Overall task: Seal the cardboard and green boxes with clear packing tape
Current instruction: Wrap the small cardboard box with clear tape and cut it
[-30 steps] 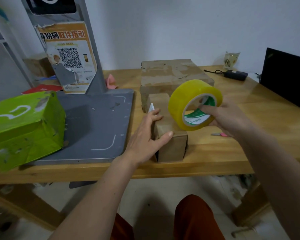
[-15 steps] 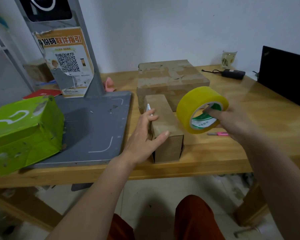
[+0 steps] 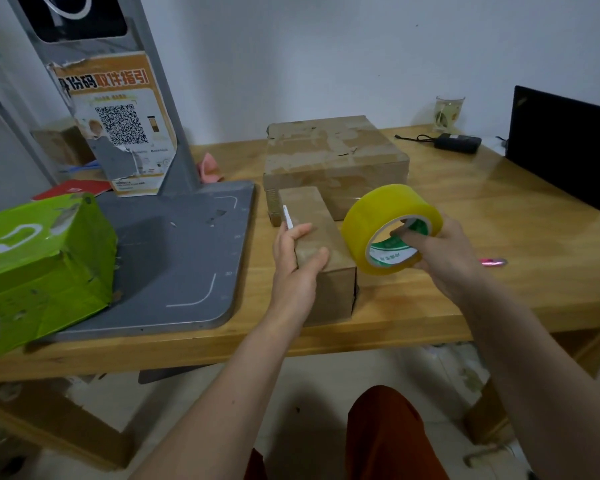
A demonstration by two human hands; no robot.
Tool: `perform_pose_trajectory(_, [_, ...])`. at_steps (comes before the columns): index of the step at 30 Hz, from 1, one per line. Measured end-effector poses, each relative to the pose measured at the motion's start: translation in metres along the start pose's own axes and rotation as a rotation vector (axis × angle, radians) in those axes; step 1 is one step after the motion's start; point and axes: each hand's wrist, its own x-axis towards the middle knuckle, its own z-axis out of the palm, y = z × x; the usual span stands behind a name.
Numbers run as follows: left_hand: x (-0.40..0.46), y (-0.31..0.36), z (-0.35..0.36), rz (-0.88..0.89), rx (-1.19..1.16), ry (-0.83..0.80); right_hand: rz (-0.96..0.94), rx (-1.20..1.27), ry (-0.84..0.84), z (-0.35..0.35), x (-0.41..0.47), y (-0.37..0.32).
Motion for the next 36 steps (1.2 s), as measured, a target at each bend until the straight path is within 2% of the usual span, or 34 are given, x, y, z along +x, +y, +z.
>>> perform_pose_trajectory(4, [-0.009,0.015,0.001,0.035,0.22,-0.013,0.013,0.024,-0.007,0.004,-0.001,0.004])
perform_pose_trajectory(10, [-0.028,0.032,0.007,0.069,1.02,-0.02,-0.001,0.045,-0.006,0.009,-0.002,0.008])
perform_pose_trajectory(13, [-0.025,0.039,0.012,0.058,1.185,-0.023,-0.029,0.037,-0.013,0.012,-0.003,0.008])
perform_pose_trajectory(20, [-0.014,0.034,0.01,0.097,1.227,0.006,-0.124,-0.026,0.005,0.015,-0.007,0.006])
perform_pose_trajectory(36, [-0.013,0.029,0.003,0.148,1.175,0.008,-0.099,-0.096,0.059,-0.004,-0.013,0.035])
